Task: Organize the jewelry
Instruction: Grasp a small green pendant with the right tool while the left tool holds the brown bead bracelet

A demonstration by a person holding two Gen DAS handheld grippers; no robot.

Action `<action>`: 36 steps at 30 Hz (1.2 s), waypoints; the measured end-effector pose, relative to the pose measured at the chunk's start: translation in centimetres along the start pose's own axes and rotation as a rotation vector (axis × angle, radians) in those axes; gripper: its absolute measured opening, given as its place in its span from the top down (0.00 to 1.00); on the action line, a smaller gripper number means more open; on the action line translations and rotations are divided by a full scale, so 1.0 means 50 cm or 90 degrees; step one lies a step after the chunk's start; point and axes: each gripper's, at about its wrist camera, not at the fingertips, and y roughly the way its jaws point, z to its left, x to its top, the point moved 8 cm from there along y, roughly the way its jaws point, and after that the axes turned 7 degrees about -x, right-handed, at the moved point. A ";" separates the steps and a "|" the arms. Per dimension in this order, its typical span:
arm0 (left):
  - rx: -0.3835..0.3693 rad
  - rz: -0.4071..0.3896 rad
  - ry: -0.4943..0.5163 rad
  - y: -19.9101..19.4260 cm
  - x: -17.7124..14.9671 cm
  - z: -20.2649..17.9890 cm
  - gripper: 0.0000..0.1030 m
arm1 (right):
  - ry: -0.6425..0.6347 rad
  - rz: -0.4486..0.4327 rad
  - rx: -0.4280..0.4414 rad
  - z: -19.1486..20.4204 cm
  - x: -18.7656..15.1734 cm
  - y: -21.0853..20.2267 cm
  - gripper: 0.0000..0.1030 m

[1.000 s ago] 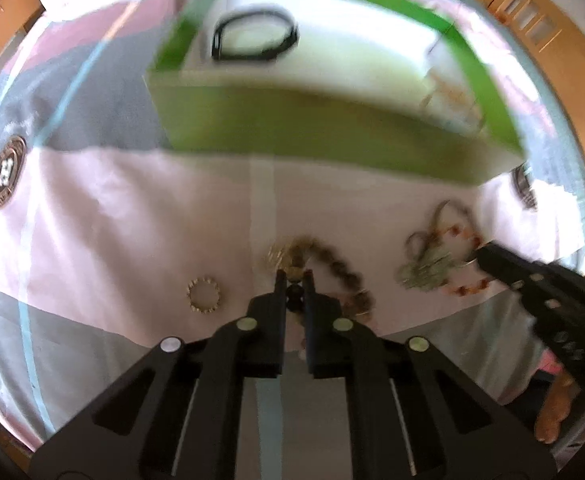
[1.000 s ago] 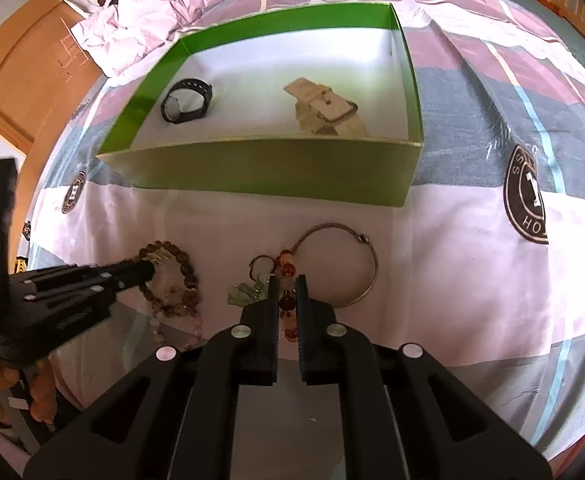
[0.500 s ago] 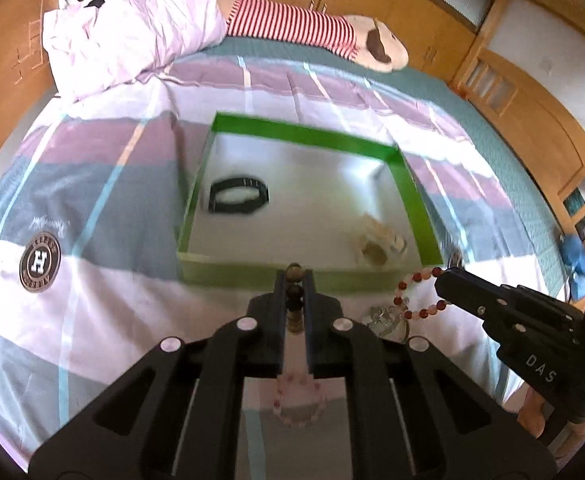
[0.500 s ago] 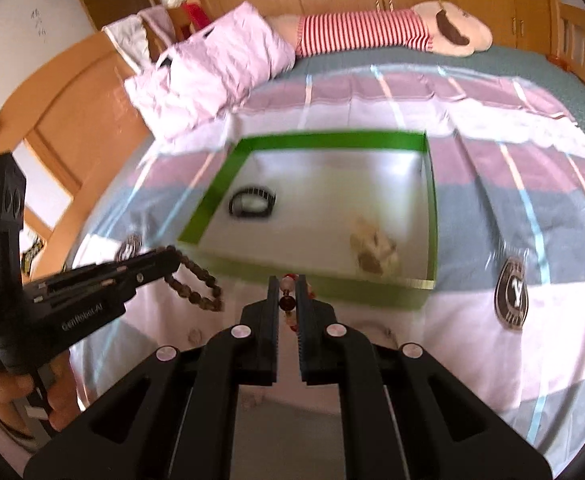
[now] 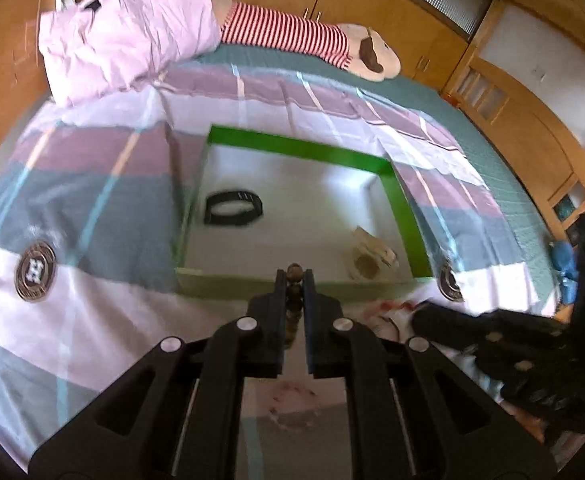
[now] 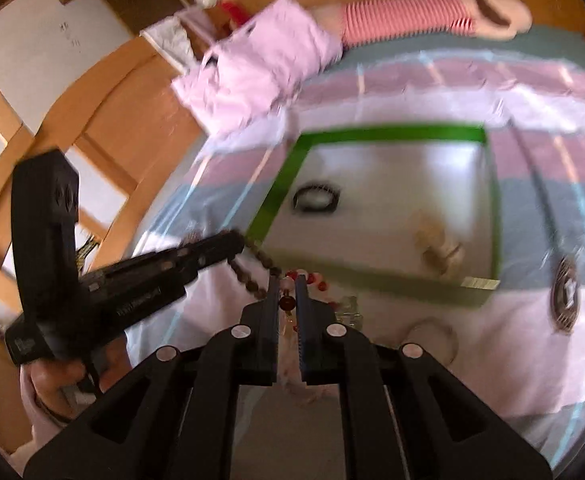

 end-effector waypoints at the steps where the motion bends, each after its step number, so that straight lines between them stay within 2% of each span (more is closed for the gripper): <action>1: -0.001 0.009 0.000 0.002 -0.009 0.000 0.93 | -0.003 0.027 -0.027 -0.013 -0.016 0.019 0.93; 3: 0.007 0.018 0.003 0.009 -0.019 0.004 0.93 | -0.008 0.056 -0.108 -0.049 -0.036 0.049 0.93; 5: 0.015 0.031 0.004 0.017 -0.030 0.010 0.93 | -0.002 0.073 -0.219 -0.104 -0.051 0.072 0.92; 6: 0.018 0.036 0.003 0.019 -0.035 0.014 0.93 | 0.003 0.078 -0.246 -0.120 -0.055 0.078 0.90; 7: 0.020 0.037 0.002 0.019 -0.037 0.017 0.93 | 0.012 0.084 -0.254 -0.128 -0.059 0.081 0.82; 8: 0.020 0.039 0.002 0.018 -0.040 0.018 0.93 | 0.017 0.090 -0.241 -0.127 -0.065 0.084 0.75; 11: 0.021 0.038 0.001 0.014 -0.042 0.021 0.93 | -0.005 0.116 -0.150 -0.074 -0.082 0.100 0.74; 13: 0.023 0.039 0.000 0.014 -0.044 0.024 0.93 | -0.036 0.133 -0.120 -0.038 -0.102 0.121 0.74; 15: 0.024 0.042 0.000 0.014 -0.047 0.024 0.93 | -0.079 0.147 -0.127 -0.006 -0.123 0.147 0.74; 17: 0.027 0.045 0.001 0.016 -0.051 0.024 0.93 | -0.114 0.170 -0.144 0.015 -0.146 0.179 0.68; 19: 0.028 0.047 0.001 0.018 -0.053 0.025 0.93 | -0.127 0.194 -0.162 0.017 -0.164 0.208 0.68; 20: 0.028 0.048 0.000 0.018 -0.053 0.026 0.93 | -0.127 0.205 -0.167 0.016 -0.173 0.215 0.73; 22: 0.028 0.048 -0.003 0.017 -0.053 0.029 0.93 | -0.115 0.216 -0.172 0.006 -0.183 0.221 0.89; 27: 0.021 0.031 -0.007 0.003 -0.043 0.029 0.93 | -0.086 0.163 -0.135 0.005 -0.144 0.172 0.94; 28: 0.020 0.027 -0.006 0.001 -0.041 0.027 0.93 | -0.080 0.150 -0.130 0.004 -0.133 0.159 0.98; 33: 0.020 0.026 -0.007 0.003 -0.036 0.025 0.92 | -0.051 0.090 -0.122 -0.005 -0.071 0.115 0.98; 35: 0.029 0.051 -0.010 0.020 -0.045 0.033 0.87 | -0.043 0.093 -0.124 -0.017 -0.062 0.116 0.99; 36: 0.035 0.070 -0.011 0.035 -0.053 0.037 0.81 | -0.042 0.099 -0.125 -0.022 -0.067 0.119 0.98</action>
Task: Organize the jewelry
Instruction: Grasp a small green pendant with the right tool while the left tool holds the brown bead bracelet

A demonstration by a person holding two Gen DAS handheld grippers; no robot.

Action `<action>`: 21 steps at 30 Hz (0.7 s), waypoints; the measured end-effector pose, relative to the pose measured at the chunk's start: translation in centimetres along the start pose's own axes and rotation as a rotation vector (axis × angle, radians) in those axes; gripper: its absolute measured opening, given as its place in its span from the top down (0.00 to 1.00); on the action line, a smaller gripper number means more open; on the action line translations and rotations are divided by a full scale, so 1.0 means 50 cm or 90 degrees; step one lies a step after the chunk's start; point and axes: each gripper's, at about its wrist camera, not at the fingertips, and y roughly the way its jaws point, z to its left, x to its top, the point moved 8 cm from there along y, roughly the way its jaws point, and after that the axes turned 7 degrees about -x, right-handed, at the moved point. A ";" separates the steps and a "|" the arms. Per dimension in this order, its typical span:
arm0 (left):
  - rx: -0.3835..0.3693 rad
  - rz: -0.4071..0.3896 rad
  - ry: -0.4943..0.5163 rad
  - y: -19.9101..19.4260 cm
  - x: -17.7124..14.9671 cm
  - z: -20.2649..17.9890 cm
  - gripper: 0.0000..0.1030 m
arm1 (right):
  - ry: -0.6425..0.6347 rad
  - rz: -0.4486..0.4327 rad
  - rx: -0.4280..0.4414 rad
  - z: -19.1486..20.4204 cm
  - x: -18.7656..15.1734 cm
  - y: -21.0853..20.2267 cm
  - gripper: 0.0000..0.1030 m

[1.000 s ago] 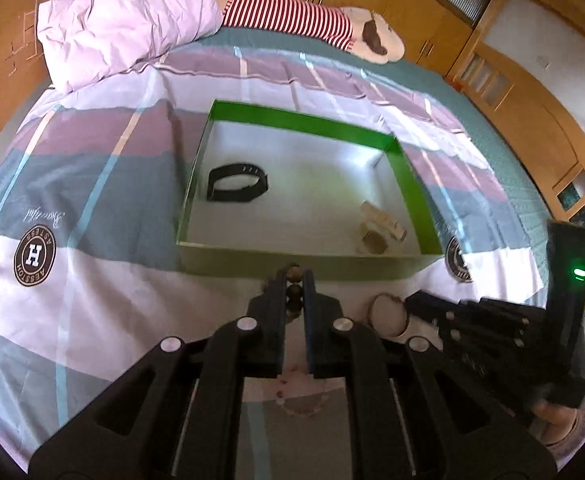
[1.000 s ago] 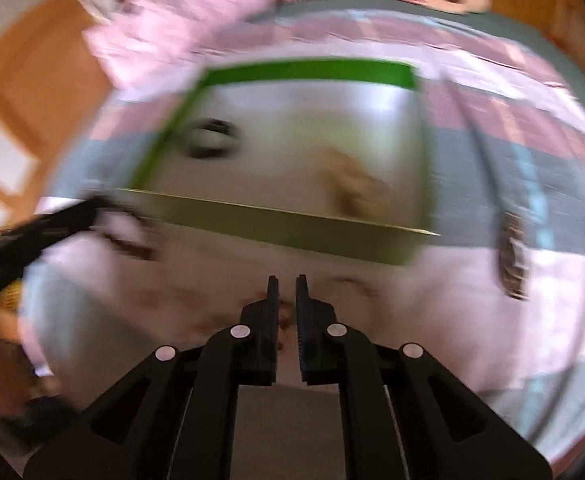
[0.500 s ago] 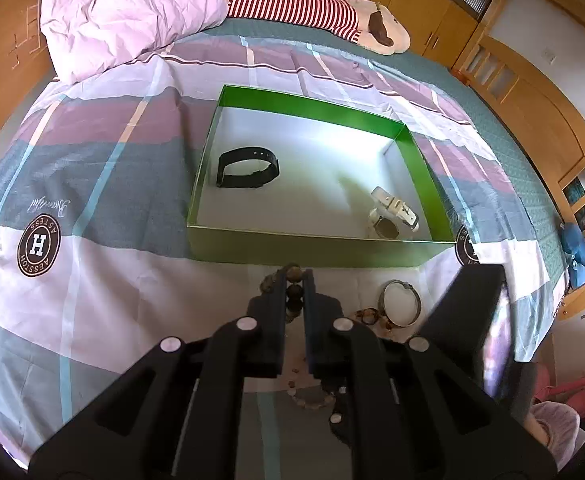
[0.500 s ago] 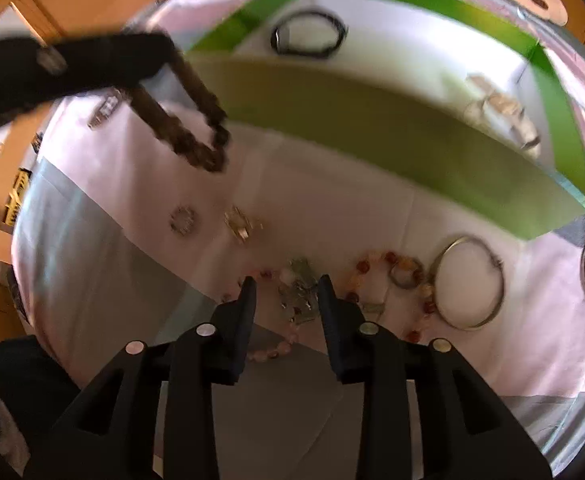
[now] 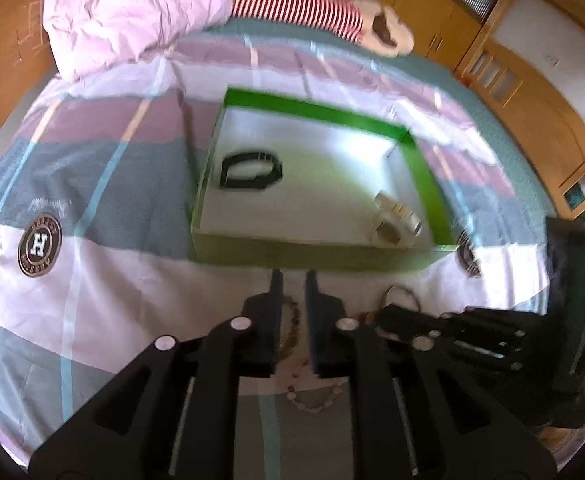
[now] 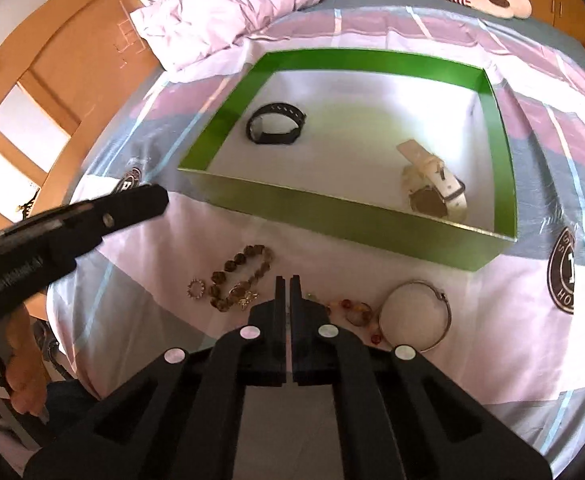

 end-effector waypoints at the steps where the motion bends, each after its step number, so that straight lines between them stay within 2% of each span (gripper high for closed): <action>1: 0.009 0.023 -0.001 0.021 -0.009 0.004 0.74 | 0.001 0.009 -0.001 -0.001 -0.005 0.009 0.98; 3: 0.028 0.053 -0.004 0.052 -0.022 0.013 0.71 | 0.009 0.038 -0.004 -0.004 -0.020 0.032 0.92; 4: 0.037 0.067 -0.003 0.067 -0.028 0.016 0.71 | 0.010 0.049 -0.002 -0.003 -0.023 0.044 0.85; 5: 0.043 0.080 0.000 0.081 -0.033 0.019 0.70 | 0.008 0.057 -0.003 0.002 -0.025 0.057 0.84; 10: 0.075 0.133 -0.003 0.140 -0.055 0.039 0.69 | -0.031 0.070 -0.042 0.017 -0.035 0.099 0.84; 15: 0.083 0.186 -0.014 0.179 -0.082 0.060 0.69 | -0.063 0.086 -0.070 0.025 -0.048 0.138 0.84; 18: 0.088 0.200 -0.018 0.194 -0.092 0.072 0.69 | -0.059 0.085 -0.070 0.023 -0.048 0.135 0.90; 19: 0.091 0.197 -0.016 0.196 -0.090 0.072 0.72 | -0.057 0.085 -0.069 0.023 -0.048 0.134 0.94; 21: 0.101 0.191 -0.010 0.195 -0.088 0.073 0.84 | -0.058 0.081 -0.065 0.024 -0.046 0.128 0.95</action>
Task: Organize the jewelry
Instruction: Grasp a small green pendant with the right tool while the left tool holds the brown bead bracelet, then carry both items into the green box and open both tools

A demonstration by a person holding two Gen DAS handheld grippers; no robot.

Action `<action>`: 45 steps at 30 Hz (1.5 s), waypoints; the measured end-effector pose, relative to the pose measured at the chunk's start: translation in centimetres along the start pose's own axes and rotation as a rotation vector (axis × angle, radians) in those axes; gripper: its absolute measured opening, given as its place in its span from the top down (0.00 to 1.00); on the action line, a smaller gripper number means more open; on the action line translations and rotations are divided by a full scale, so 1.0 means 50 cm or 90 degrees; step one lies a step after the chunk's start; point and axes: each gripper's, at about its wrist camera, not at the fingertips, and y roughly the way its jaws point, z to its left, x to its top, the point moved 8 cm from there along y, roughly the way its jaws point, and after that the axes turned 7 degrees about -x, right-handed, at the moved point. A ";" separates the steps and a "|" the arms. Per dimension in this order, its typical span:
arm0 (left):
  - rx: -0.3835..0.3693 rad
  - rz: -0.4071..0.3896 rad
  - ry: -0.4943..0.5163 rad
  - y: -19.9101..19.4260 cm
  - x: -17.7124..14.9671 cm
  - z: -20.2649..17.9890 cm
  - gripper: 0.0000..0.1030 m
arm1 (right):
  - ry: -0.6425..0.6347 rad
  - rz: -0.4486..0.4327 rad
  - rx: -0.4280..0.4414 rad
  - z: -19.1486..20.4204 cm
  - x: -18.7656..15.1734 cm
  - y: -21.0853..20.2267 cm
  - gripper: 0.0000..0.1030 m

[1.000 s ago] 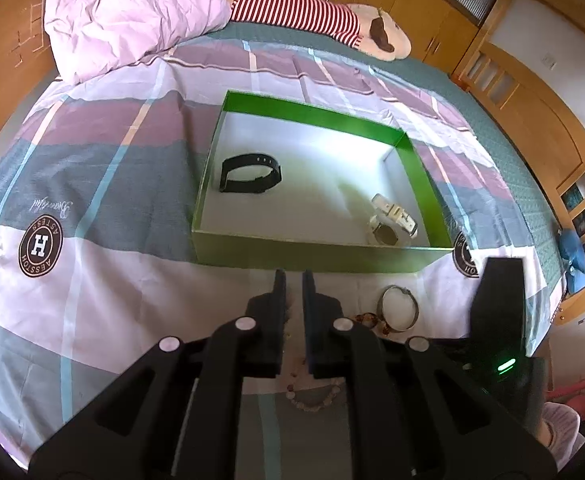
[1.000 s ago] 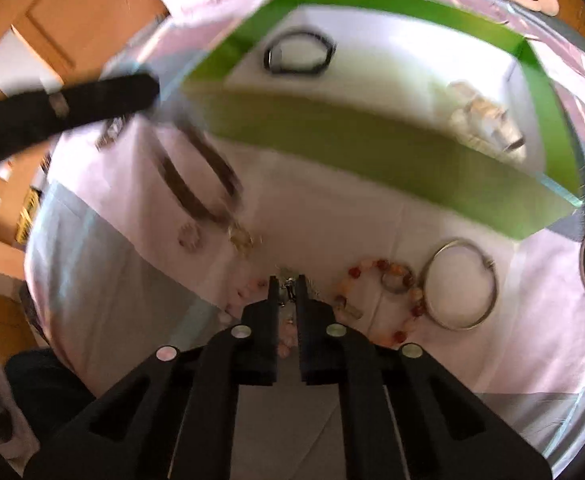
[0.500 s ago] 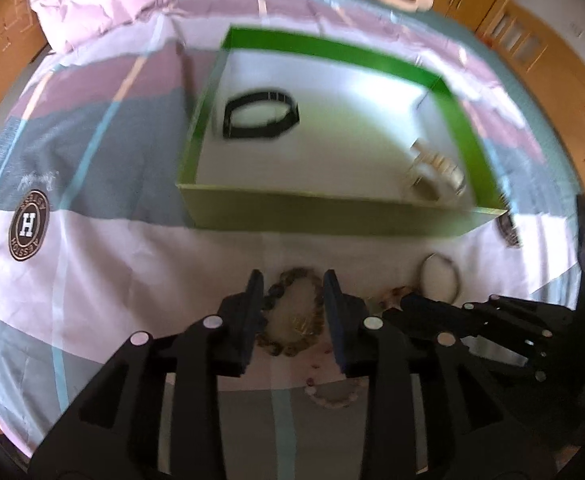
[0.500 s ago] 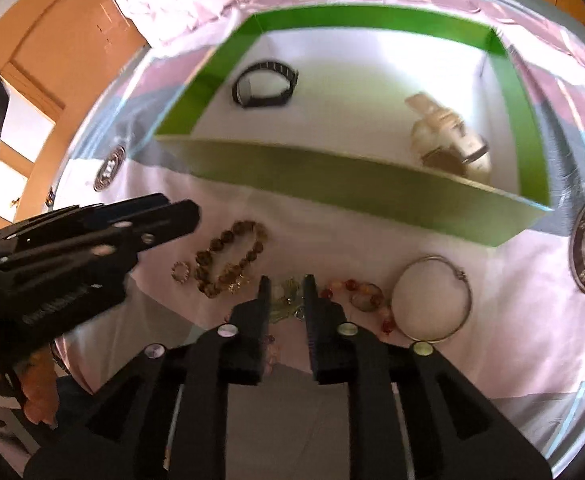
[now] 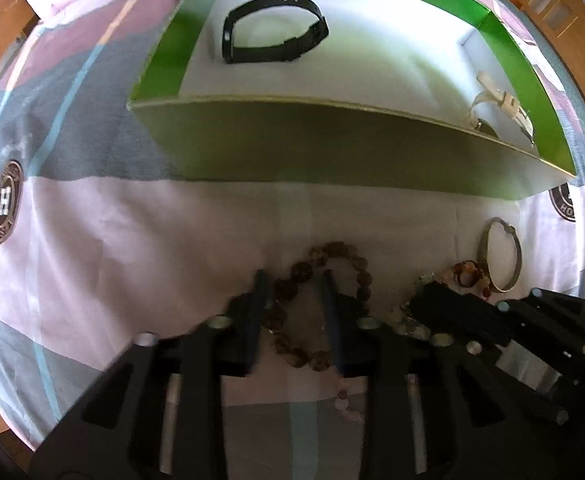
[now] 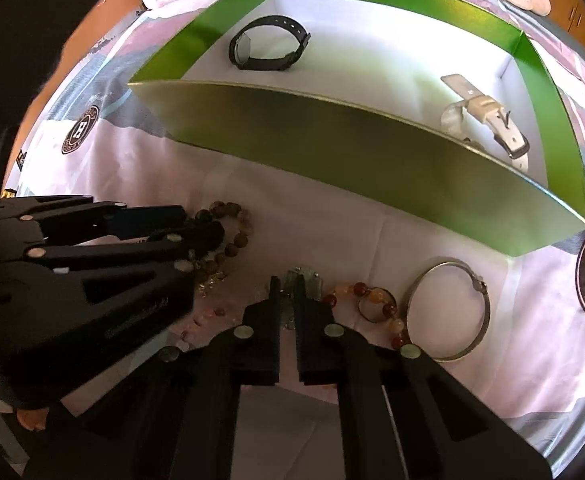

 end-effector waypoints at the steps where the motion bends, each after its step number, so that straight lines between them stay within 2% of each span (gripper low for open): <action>1: -0.003 -0.001 -0.001 0.000 0.001 0.000 0.84 | 0.001 -0.003 0.007 0.000 0.001 -0.004 0.97; 3: -0.008 -0.004 -0.004 -0.002 0.002 0.001 0.89 | 0.003 -0.013 0.008 -0.002 0.005 -0.016 1.00; 6: -0.017 -0.018 -0.006 -0.019 0.008 0.002 0.90 | 0.010 -0.036 0.016 -0.009 0.013 -0.045 1.00; 12: -0.054 -0.081 0.002 -0.102 0.017 -0.017 0.90 | 0.023 -0.075 0.041 -0.019 0.027 -0.095 1.00; 15: -0.057 -0.093 0.000 -0.123 0.012 -0.018 0.90 | 0.015 -0.060 0.031 -0.011 0.024 -0.072 0.98; 16: -0.059 -0.094 -0.004 -0.126 0.011 -0.015 0.90 | 0.012 -0.042 0.022 -0.009 0.018 -0.055 0.91; 19: -0.058 -0.096 -0.008 -0.134 0.006 -0.006 0.90 | 0.000 -0.022 0.009 0.001 0.012 -0.023 0.83; 24: -0.057 -0.099 -0.011 -0.136 0.011 -0.004 0.90 | -0.026 0.000 -0.019 0.011 0.001 0.028 0.83; 26: -0.058 -0.104 -0.013 -0.139 0.013 -0.001 0.90 | -0.022 -0.001 -0.017 0.011 -0.001 0.022 0.91; 28: -0.060 -0.120 -0.014 -0.150 0.018 -0.002 0.90 | -0.010 -0.002 0.002 0.007 0.000 0.012 0.92; 35: -0.088 -0.201 0.006 -0.236 0.033 -0.022 0.90 | 0.037 -0.086 0.047 -0.027 0.036 -0.103 0.93; 41: -0.110 -0.284 0.024 -0.316 0.061 -0.038 0.90 | 0.081 -0.203 0.061 -0.067 0.092 -0.212 0.93; 45: -0.135 -0.318 0.024 -0.347 0.087 -0.049 0.90 | 0.109 -0.283 0.070 -0.089 0.129 -0.259 0.93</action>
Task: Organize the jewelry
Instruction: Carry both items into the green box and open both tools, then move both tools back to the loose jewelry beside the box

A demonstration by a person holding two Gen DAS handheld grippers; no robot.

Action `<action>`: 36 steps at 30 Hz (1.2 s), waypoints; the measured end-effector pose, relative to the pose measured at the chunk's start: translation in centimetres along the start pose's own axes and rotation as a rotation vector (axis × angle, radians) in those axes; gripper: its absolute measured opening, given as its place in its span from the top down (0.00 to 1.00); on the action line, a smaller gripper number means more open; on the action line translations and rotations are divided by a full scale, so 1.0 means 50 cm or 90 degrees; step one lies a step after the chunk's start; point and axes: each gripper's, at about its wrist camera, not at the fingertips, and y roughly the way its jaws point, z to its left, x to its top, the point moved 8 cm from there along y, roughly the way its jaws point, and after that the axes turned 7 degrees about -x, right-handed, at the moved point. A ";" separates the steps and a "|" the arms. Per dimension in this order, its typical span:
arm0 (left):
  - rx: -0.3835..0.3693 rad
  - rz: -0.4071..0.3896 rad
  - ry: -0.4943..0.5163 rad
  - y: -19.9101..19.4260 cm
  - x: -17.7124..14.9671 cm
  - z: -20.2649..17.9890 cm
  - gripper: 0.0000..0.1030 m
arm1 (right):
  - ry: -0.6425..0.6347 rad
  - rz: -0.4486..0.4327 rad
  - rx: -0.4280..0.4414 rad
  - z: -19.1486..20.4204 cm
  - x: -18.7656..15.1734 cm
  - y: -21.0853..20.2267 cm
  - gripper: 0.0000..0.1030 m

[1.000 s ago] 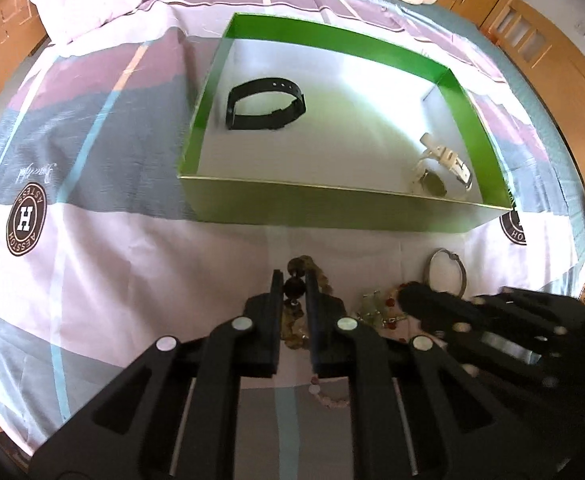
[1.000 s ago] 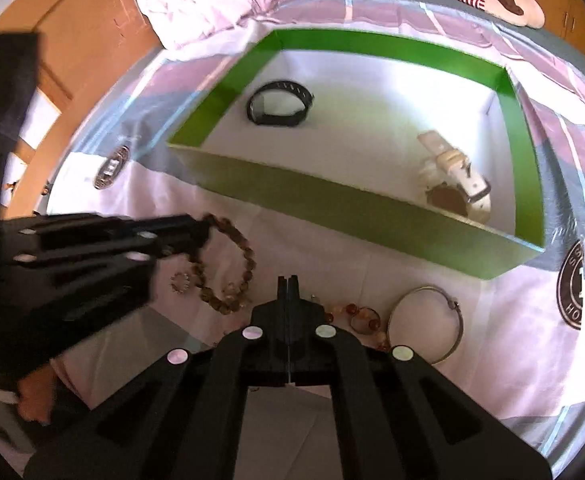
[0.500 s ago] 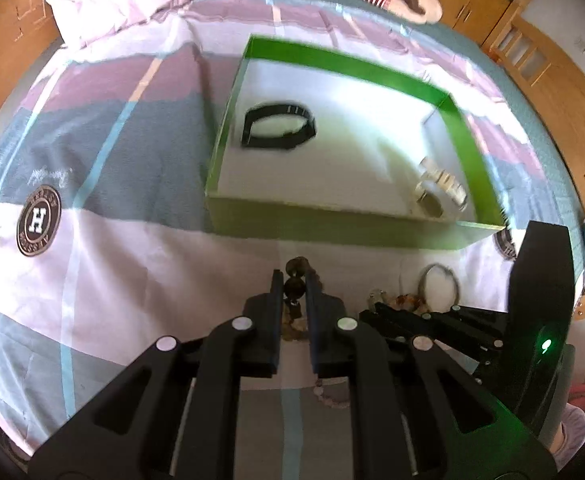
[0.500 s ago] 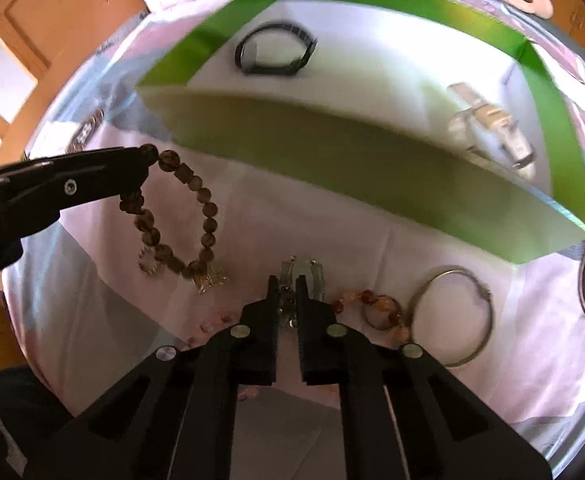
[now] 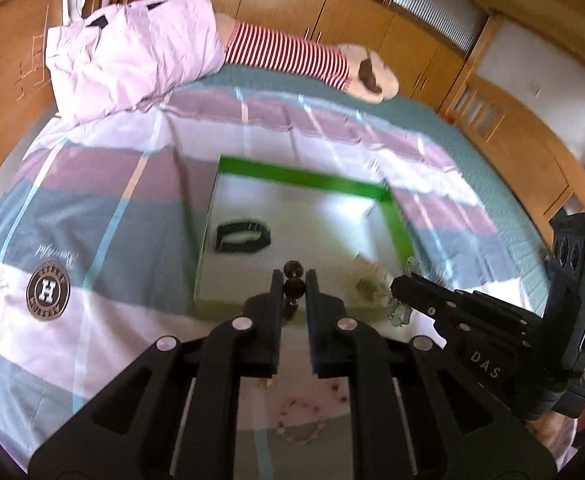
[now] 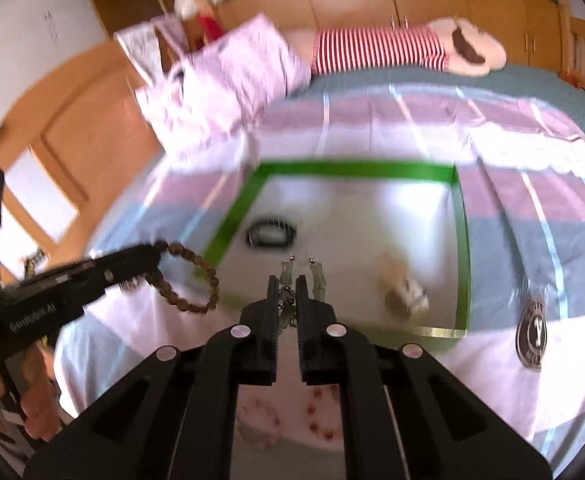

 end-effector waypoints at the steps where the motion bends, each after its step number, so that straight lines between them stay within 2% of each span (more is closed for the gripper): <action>1: 0.001 -0.009 0.002 0.003 0.014 -0.002 0.90 | 0.003 -0.008 0.006 -0.001 0.011 0.002 0.93; 3: -0.005 -0.030 -0.005 0.012 0.040 -0.003 0.90 | -0.001 -0.013 0.002 -0.004 0.032 0.022 0.93; 6: -0.001 -0.029 -0.019 0.043 0.051 0.004 0.90 | 0.007 0.000 -0.006 -0.018 0.045 0.059 0.93; 9: 0.032 -0.009 -0.016 0.098 0.044 0.022 0.90 | 0.021 0.036 -0.017 -0.031 0.029 0.116 0.92; 13: 0.045 0.024 -0.012 0.161 0.026 0.043 0.89 | 0.013 0.074 -0.047 -0.041 -0.003 0.163 0.92; 14: 0.051 0.027 -0.008 0.168 0.023 0.046 0.89 | 0.009 0.081 -0.054 -0.042 -0.009 0.165 0.87; 15: 0.056 0.026 -0.005 0.168 0.020 0.049 0.83 | 0.007 0.085 -0.057 -0.042 -0.011 0.164 0.83; 16: 0.059 0.025 -0.001 0.165 0.018 0.050 0.73 | 0.008 0.082 -0.052 -0.040 -0.008 0.155 0.74; 17: 0.060 0.025 0.001 0.160 0.016 0.051 0.70 | 0.011 0.078 -0.051 -0.040 -0.006 0.145 0.62; 20: 0.064 0.035 -0.003 0.136 0.007 0.052 0.67 | 0.012 0.074 -0.038 -0.033 -0.003 0.109 0.61; 23: 0.054 0.082 -0.015 0.106 -0.036 0.052 0.62 | 0.007 0.108 -0.012 -0.024 -0.034 0.070 0.61; 25: 0.058 0.132 -0.039 0.099 -0.082 0.060 0.61 | -0.007 0.156 -0.013 -0.024 -0.079 0.061 0.61; 27: 0.038 0.185 -0.073 0.108 -0.135 0.062 0.61 | -0.014 0.197 -0.019 -0.027 -0.122 0.066 0.61; 29: 0.024 0.233 -0.064 0.119 -0.185 0.052 0.63 | -0.030 0.240 -0.032 -0.034 -0.169 0.079 0.72; 32: 0.047 0.247 -0.008 0.115 -0.228 0.036 0.62 | -0.042 0.271 -0.055 -0.049 -0.214 0.089 0.73; 36: 0.048 0.262 0.004 0.110 -0.274 0.033 0.59 | -0.048 0.293 -0.060 -0.051 -0.240 0.092 0.73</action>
